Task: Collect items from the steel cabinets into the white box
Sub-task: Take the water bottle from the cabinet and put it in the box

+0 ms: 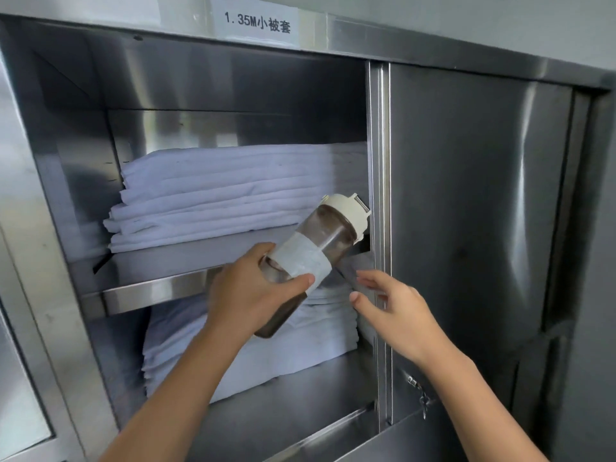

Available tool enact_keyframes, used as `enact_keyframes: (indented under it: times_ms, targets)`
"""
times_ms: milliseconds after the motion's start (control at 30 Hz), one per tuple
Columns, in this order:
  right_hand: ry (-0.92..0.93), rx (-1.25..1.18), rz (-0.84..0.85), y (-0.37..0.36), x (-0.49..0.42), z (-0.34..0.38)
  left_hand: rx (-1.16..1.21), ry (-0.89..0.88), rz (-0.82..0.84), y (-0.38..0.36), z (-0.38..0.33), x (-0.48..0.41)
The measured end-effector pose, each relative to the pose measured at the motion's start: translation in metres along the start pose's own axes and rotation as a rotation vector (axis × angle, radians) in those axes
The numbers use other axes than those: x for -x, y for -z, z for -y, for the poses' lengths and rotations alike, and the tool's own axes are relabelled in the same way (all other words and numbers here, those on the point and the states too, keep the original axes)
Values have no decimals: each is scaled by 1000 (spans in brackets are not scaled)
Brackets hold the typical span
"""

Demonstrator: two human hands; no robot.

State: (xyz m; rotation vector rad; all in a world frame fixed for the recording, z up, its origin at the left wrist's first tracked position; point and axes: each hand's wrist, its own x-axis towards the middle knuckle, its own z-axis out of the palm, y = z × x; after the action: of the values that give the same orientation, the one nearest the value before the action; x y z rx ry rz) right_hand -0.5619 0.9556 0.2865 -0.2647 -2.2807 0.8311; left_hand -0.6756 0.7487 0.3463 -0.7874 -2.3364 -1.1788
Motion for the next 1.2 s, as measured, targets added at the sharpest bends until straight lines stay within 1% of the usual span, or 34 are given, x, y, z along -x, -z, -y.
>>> enact_keyframes:
  times_ms: [200,333,433,533,733,933,1100,1200]
  targets:
    - [-84,26,35,-15,59,-26,372,142,-28,-35,42,80]
    - [-160,4,80,-33,109,-35,553,243,18,-57,52,140]
    - [-212,17,105,-40,145,-40,677,354,57,-71,57,180]
    - [-272,16,110,-36,173,-45,731,442,115,-83,64,212]
    - [-342,25,104,-21,215,-49,690,383,221,-97,66,247]
    - [-384,80,98,-3,240,-54,741,345,342,-120,56,267]
    - [-468,115,15,7,264,-49,787,301,451,-128,55,279]
    - [-546,156,-60,13,280,-41,813,262,547,-131,55,279]
